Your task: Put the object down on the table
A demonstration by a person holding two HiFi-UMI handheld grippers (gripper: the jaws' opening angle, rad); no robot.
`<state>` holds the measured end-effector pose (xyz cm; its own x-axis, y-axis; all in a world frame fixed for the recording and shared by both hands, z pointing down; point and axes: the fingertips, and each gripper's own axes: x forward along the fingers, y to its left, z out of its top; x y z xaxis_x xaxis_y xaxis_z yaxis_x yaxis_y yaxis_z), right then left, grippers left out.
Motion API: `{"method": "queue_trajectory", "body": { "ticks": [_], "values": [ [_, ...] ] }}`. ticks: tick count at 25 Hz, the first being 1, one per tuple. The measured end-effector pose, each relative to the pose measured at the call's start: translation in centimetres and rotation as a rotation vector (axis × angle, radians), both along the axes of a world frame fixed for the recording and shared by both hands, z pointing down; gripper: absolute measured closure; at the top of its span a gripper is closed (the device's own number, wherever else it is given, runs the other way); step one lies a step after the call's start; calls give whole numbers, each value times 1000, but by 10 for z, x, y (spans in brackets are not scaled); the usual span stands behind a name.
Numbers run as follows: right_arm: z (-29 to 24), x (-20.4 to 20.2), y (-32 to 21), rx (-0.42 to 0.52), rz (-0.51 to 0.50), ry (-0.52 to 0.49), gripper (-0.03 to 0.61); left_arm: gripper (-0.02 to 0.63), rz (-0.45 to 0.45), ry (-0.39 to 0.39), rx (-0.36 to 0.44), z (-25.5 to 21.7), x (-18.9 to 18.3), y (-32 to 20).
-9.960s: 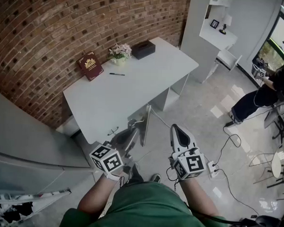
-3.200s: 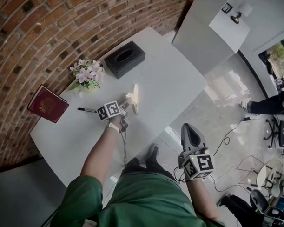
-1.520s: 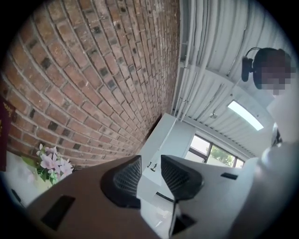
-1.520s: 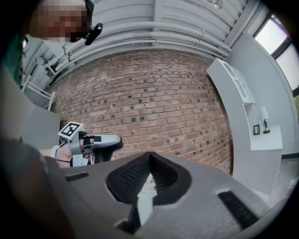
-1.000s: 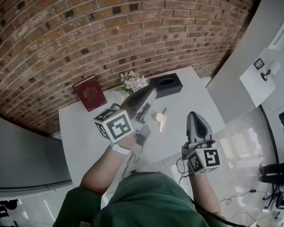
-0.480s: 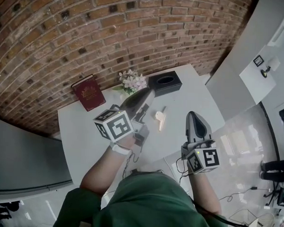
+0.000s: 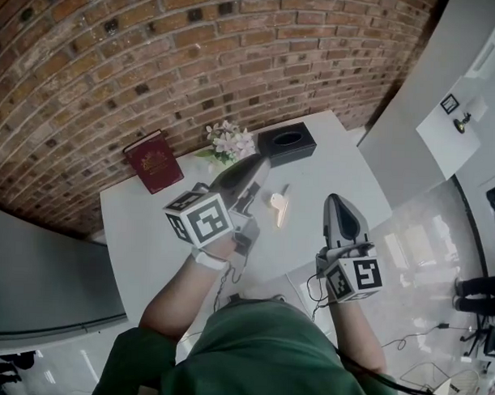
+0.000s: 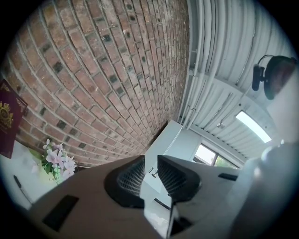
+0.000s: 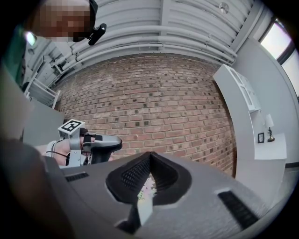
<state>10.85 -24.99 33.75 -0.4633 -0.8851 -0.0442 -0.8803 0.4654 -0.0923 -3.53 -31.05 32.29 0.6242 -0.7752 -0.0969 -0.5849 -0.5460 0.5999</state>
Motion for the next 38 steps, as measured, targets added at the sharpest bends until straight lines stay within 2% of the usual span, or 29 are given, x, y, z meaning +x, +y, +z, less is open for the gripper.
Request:
{"method": "queue_trajectory", "body": {
  "ticks": [3,9,15,22,29,38],
  "values": [
    [-4,-5,0,13,-19,-31,577,538,3,-2,-6,0,1,0],
    [3,-4,1,0,-7,33,577,538,12,10,-10,4,1,1],
    [2,-4,0,-1,-10,33,577,538,36,30,-22,7,5,1],
    [2,-6,0,0,-18,4,577,538,9,1,-31,11,0,-2],
    [7,-4,0,-13,-2,38,577,538,14,1,-36,15,0,-4],
    [8,-6,-2,-15,2,37,577,538,57,48,-52,20,5,-4]
  ]
}}
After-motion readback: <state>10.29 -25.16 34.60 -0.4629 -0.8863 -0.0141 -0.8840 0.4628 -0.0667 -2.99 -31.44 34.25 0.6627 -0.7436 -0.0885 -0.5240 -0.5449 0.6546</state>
